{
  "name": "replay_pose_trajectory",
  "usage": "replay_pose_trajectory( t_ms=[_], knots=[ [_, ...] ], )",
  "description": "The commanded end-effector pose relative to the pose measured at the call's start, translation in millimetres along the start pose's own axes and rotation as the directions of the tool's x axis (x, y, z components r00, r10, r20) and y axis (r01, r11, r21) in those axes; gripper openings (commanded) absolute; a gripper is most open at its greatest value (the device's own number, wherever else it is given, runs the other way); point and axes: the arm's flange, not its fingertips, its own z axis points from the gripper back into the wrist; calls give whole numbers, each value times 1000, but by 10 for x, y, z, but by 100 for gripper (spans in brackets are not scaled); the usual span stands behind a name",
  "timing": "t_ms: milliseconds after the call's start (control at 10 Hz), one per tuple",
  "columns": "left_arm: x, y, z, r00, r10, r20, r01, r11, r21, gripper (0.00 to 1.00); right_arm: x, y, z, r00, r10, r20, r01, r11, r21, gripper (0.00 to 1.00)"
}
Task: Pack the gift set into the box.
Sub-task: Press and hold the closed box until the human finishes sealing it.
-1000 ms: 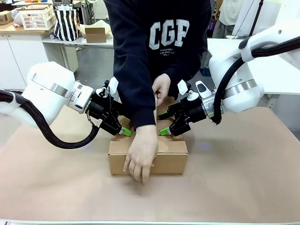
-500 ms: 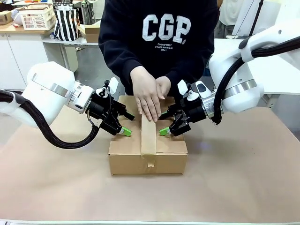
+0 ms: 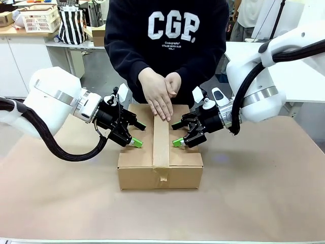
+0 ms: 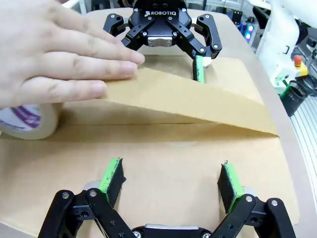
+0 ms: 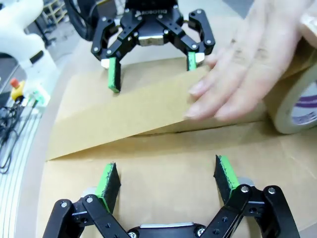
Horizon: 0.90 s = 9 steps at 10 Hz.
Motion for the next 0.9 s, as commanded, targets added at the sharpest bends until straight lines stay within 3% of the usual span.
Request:
replay_pose_trajectory(
  t_ms=[0,800],
  knots=[
    [-27,-17,-5,1000,1,0,-1,1000,-4,100,-36,14,-14,1000,-14,0,14,1000,-9,100],
    [-27,-17,-5,1000,1,0,-1,1000,-4,100,-36,14,-14,1000,-14,0,14,1000,-9,100]
  ],
)
